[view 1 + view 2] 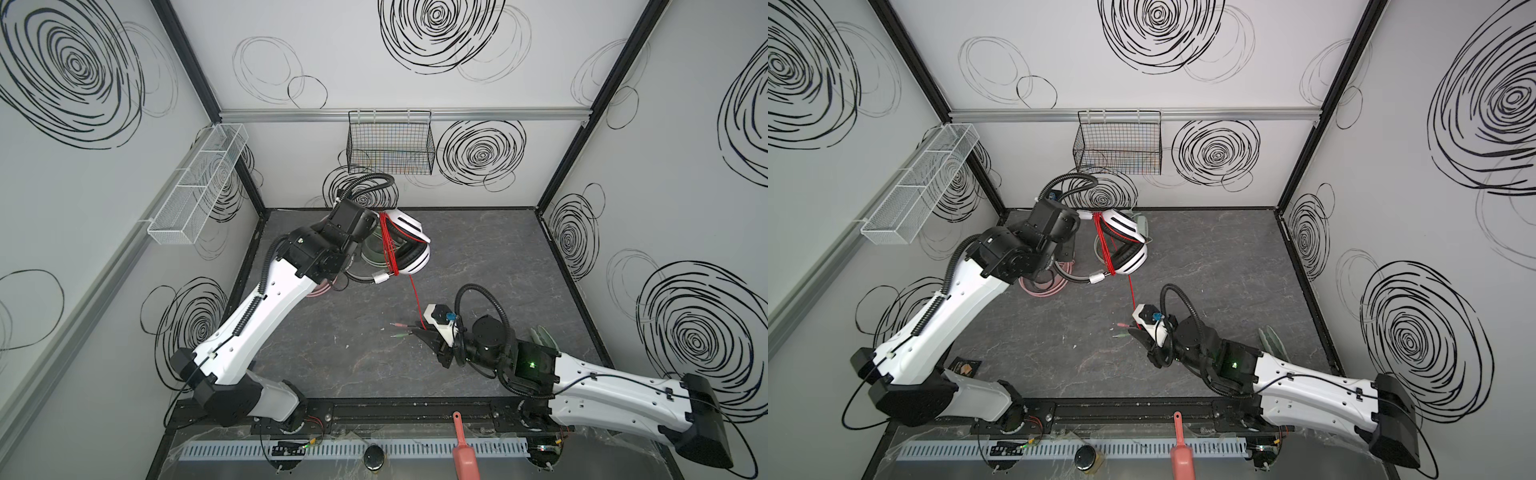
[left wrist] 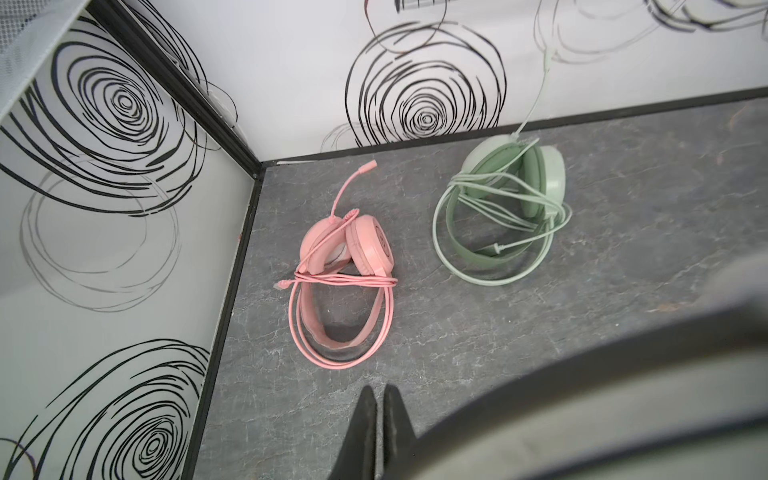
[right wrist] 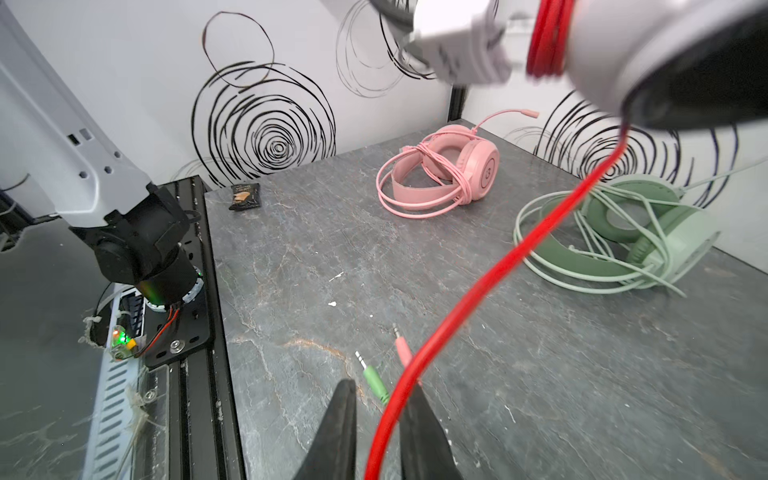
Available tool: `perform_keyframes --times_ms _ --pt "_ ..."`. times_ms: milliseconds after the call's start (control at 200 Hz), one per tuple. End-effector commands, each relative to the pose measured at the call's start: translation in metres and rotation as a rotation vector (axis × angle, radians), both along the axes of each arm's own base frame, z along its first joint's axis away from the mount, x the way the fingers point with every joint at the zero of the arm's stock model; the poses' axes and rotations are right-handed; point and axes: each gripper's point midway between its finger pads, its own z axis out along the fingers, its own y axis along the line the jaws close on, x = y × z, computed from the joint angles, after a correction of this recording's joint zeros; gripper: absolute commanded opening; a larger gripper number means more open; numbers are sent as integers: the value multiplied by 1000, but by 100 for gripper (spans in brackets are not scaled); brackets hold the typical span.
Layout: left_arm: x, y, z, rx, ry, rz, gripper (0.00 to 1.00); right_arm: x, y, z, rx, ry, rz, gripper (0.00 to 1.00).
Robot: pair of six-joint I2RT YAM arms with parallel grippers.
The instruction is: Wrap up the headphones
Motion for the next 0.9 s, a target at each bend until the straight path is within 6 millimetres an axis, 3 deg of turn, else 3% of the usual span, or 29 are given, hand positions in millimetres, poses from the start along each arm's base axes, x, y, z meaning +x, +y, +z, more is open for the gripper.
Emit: perform_keyframes --times_ms 0,100,235,330,485,695,895 --pt "10 3 22 -33 -159 90 0 9 -18 4 -208 -30 -125 0" --pt "4 8 4 82 -141 104 0 11 -22 26 -333 -118 -200 0" --pt "-9 2 -28 189 -80 47 0 31 -35 58 -510 -242 -316 0" --pt "-23 -20 -53 188 -5 -74 0 46 -45 76 -627 -389 -390 0" --pt "-64 -66 -84 152 95 -306 0 63 -55 99 -753 -648 -469 0" --pt "-112 -98 -99 63 182 -512 0 71 -52 105 -801 -785 -382 0" --pt "-144 -119 -87 -84 213 -674 0 66 -41 91 -812 -822 -252 0"
